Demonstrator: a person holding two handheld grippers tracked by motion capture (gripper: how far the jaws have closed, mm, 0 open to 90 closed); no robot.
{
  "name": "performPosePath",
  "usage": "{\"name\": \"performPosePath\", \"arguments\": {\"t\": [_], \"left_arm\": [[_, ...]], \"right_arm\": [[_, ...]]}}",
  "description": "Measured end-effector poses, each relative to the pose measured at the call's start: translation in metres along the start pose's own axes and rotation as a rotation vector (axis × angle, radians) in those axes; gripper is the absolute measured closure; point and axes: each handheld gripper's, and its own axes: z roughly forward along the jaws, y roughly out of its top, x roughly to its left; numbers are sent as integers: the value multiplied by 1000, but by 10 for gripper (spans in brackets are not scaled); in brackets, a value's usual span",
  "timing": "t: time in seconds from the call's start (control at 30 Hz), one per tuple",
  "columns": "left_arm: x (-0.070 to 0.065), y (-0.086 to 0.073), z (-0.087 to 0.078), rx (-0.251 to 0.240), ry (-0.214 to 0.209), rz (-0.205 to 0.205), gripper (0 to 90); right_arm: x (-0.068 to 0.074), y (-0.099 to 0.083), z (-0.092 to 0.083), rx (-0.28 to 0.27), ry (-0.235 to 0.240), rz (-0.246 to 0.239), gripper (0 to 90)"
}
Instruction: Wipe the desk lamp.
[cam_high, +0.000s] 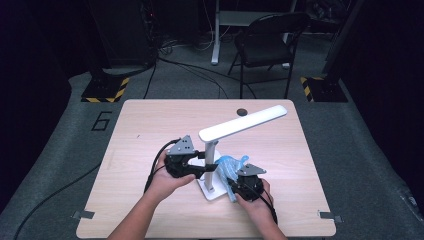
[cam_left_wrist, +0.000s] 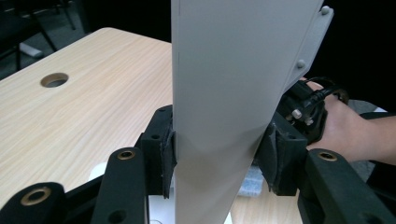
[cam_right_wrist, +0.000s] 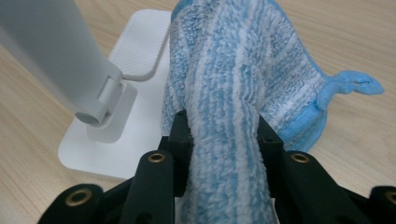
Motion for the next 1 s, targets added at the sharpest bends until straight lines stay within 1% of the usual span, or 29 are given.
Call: {"name": "performPosePath", "arguments": {"t": [0.03,0.07,0.1,0.13,0.2,0.23,0.27,0.3,0.37,0.43,0.47,0.5,0.53,0.57,0.6,0.67,0.73,0.77,0.8,0.87,0.9,0.93,0.97,1.0], "left_arm": [[0,0,1,-1,-17,4,520],[-1,0,3,-6,-34,9,518],[-1,0,3,-6,-34,9,518],[-2,1,3,-4,-44,15,518],[-2,1,3,2,-54,21,518],[-2,1,2,0,-53,21,517],[-3,0,1,-2,-45,18,517],[-3,0,1,-5,-48,21,515],[-3,-1,-1,-1,-41,24,514],[-4,-1,-1,-1,-37,24,513],[-4,-1,-1,-8,-22,24,509],[-4,-1,-3,1,-23,24,509],[-4,-2,-3,-4,-13,22,489],[-5,-2,-4,-1,4,26,489],[-7,-3,-6,-10,12,23,488],[-8,-3,-7,-8,18,22,489],[-7,-4,-10,-17,17,14,483],[-7,-4,-11,-20,12,10,476],[-5,-6,-12,-27,-1,-1,465],[-5,-6,-12,-35,1,-2,464],[-6,-7,-13,-40,1,-10,464],[-5,-8,-16,-39,-5,-12,465],[-5,-9,-16,-50,1,-15,465],[-4,-11,-19,-58,-10,-20,468]], "right_arm": [[0,0,1,-8,-3,-11,672],[2,1,1,-7,7,-15,672],[3,1,1,-10,9,-16,671],[4,1,1,-8,14,-15,670],[4,2,1,-11,12,-28,668],[4,1,2,-10,23,-28,667],[5,1,2,-16,23,-30,666],[7,1,3,-10,23,-16,665],[6,0,5,-4,34,-38,664],[7,0,5,0,32,-34,663],[6,-1,7,4,42,-40,660],[6,-1,7,4,42,-40,660],[6,-1,8,12,53,-35,657],[6,-1,8,12,53,-35,657],[7,-2,8,24,54,-26,655],[7,-2,9,21,58,-32,655],[6,-3,10,14,59,-36,651],[8,-3,10,17,55,-12,648],[8,-3,10,14,59,-14,642],[8,-3,10,13,59,-18,643],[8,-3,10,13,59,-18,643],[7,-3,10,16,63,-31,647],[7,-3,10,16,63,-31,647],[7,-3,10,18,63,-33,649]]}}
